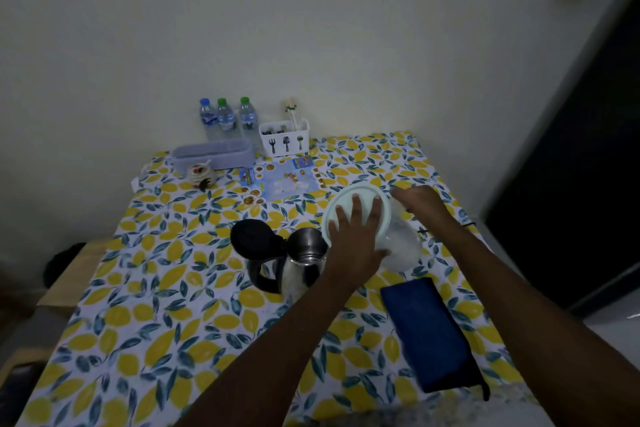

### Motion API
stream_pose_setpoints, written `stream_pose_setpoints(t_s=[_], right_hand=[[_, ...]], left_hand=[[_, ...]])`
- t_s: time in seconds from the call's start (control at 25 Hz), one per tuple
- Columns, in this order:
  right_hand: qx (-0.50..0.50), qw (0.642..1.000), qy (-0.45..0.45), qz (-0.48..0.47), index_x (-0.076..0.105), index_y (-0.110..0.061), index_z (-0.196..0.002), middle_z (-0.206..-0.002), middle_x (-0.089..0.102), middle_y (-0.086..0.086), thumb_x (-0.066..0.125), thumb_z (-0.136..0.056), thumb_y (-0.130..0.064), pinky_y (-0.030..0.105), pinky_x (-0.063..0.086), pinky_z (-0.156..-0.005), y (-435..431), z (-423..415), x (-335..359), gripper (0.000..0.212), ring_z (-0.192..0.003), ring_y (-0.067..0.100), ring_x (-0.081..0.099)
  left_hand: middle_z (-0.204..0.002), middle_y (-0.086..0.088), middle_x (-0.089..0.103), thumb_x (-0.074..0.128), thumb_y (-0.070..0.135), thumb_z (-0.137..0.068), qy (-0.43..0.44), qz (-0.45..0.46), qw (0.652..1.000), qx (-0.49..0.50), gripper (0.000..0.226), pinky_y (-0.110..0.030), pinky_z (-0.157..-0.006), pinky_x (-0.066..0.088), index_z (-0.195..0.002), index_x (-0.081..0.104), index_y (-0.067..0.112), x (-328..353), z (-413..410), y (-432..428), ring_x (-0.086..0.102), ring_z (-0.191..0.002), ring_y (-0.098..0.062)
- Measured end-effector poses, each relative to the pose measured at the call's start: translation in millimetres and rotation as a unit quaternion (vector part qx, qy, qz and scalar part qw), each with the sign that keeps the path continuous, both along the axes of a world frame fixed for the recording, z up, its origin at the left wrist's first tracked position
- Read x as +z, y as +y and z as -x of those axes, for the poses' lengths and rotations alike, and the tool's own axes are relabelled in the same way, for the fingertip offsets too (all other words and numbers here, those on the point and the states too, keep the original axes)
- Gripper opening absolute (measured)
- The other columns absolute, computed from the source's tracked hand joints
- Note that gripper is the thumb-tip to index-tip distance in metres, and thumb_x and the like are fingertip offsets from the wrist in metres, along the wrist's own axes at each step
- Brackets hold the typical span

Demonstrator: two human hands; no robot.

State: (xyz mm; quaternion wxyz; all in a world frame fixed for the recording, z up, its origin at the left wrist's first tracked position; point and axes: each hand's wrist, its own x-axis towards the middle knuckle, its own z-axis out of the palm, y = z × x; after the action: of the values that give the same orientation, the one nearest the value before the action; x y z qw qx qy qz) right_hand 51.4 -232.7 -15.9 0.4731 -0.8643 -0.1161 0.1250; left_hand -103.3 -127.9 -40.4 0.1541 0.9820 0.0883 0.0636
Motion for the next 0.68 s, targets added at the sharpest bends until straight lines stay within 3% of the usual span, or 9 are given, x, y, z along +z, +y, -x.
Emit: stream_pose_setpoints(t_s=[0.28, 0.44, 0.56, 0.68], right_hand=[[0.027, 0.996, -0.057, 0.070, 0.039, -0.021, -0.040, -0.041, 0.040, -0.001, 0.067, -0.076, -0.037, 0.029, 0.034, -0.051, 33, 11, 29, 0.048, -0.040, 0.017, 0.041], [0.075, 0.986, -0.058, 0.140, 0.055, -0.014, -0.065, -0.059, 0.050, 0.001, 0.061, -0.082, -0.043, 0.032, 0.041, -0.065, 43, 11, 38, 0.034, -0.054, 0.015, 0.047], [0.106, 0.975, -0.106, 0.164, 0.041, -0.014, -0.051, -0.049, 0.037, 0.003, 0.061, -0.082, -0.036, 0.032, 0.032, -0.053, 50, 10, 42, 0.043, -0.046, 0.018, 0.039], [0.139, 0.960, -0.136, 0.202, 0.040, -0.010, -0.055, -0.049, 0.033, 0.005, 0.061, -0.085, -0.033, 0.033, 0.029, -0.054, 56, 9, 43, 0.043, -0.045, 0.019, 0.037]], left_hand=[[-0.162, -0.014, -0.005, 0.061, 0.048, -0.086, -0.027, 0.095, 0.994, 0.040, 0.096, -0.066, -0.111, 0.016, -0.151, -0.008, 0.030, -4, 5, 19, 0.005, -0.143, -0.052], [-0.162, -0.014, 0.001, 0.063, 0.049, -0.085, -0.045, 0.125, 0.989, 0.061, 0.096, -0.066, -0.110, 0.019, -0.151, -0.004, 0.030, -6, 6, 23, 0.009, -0.142, -0.053], [-0.162, -0.015, 0.002, 0.063, 0.049, -0.085, -0.050, 0.134, 0.987, 0.070, 0.096, -0.066, -0.109, 0.021, -0.151, -0.004, 0.030, -7, 7, 25, 0.011, -0.141, -0.054], [-0.162, -0.016, 0.003, 0.062, 0.048, -0.086, -0.053, 0.145, 0.985, 0.076, 0.095, -0.066, -0.109, 0.021, -0.151, -0.004, 0.028, -7, 9, 26, 0.012, -0.141, -0.054]])
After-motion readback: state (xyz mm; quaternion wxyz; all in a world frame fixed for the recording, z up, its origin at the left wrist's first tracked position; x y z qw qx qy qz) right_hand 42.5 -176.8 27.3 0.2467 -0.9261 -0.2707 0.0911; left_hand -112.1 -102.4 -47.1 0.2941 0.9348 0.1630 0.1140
